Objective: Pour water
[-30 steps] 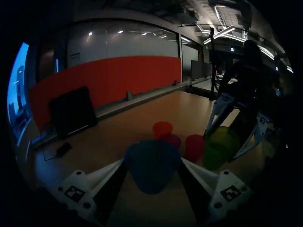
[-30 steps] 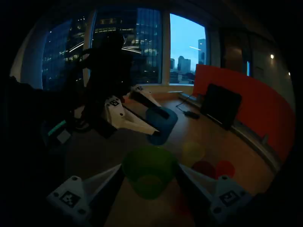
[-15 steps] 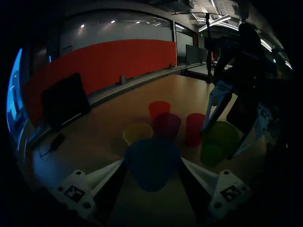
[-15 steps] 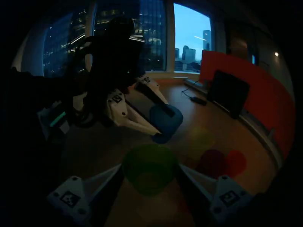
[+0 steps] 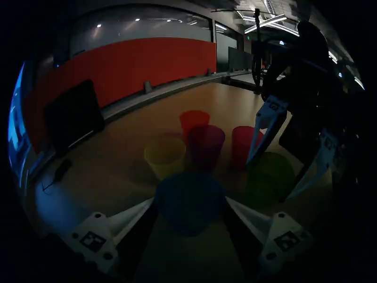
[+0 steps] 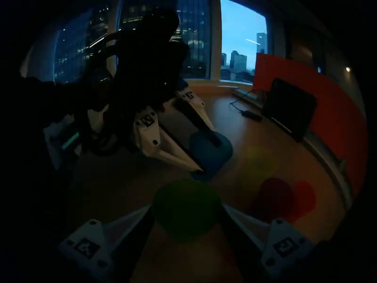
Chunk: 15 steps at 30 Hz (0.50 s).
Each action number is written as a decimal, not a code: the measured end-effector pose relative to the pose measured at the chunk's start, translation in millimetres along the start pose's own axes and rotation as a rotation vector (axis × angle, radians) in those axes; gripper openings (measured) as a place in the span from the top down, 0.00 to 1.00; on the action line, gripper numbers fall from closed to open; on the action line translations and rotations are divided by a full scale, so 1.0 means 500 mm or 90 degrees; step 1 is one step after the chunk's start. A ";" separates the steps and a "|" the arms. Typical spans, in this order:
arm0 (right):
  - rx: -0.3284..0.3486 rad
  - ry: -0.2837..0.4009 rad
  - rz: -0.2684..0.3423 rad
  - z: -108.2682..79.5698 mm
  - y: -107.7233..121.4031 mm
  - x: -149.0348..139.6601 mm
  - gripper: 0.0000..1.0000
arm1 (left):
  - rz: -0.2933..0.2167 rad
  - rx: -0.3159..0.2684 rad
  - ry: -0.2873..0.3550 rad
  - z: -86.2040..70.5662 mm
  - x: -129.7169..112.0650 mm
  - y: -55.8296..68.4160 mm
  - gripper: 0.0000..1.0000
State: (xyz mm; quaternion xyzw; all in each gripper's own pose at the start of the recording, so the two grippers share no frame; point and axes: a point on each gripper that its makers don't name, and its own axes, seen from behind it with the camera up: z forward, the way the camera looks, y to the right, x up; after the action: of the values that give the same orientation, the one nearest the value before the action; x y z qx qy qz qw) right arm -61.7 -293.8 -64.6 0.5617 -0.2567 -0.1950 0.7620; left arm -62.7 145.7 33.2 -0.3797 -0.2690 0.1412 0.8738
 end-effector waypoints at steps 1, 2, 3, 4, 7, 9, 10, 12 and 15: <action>0.000 -0.002 -0.001 0.003 0.000 -0.002 0.06 | -0.001 0.000 -0.001 0.002 -0.002 0.000 0.11; -0.001 -0.004 -0.002 0.005 0.000 -0.005 0.06 | -0.002 -0.001 -0.001 0.004 -0.005 -0.001 0.10; -0.001 -0.005 -0.002 0.008 -0.001 -0.007 0.06 | -0.003 -0.001 -0.003 0.006 -0.008 -0.001 0.10; 0.000 -0.006 -0.002 0.010 -0.001 -0.009 0.06 | -0.004 -0.001 -0.004 0.007 -0.010 -0.001 0.10; 0.000 -0.009 0.000 0.015 -0.003 -0.013 0.05 | -0.006 -0.003 -0.008 0.012 -0.018 0.000 0.10; 0.000 -0.010 0.001 0.017 -0.004 -0.014 0.05 | -0.007 -0.005 -0.011 0.014 -0.024 0.001 0.10; 0.000 -0.010 0.001 0.018 -0.004 -0.015 0.05 | -0.007 -0.006 -0.013 0.016 -0.028 0.002 0.10; 0.000 -0.011 0.001 0.020 -0.004 -0.016 0.05 | -0.006 -0.006 -0.016 0.018 -0.033 0.002 0.09; -0.002 -0.015 0.000 0.022 -0.003 -0.020 0.05 | -0.004 -0.005 -0.018 0.020 -0.039 0.000 0.09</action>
State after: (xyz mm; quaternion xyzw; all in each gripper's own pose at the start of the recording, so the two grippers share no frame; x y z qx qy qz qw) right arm -76.5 -296.7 -65.1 0.5580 -0.2651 -0.2023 0.7599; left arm -84.2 142.8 32.1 -0.3803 -0.2832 0.1428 0.8688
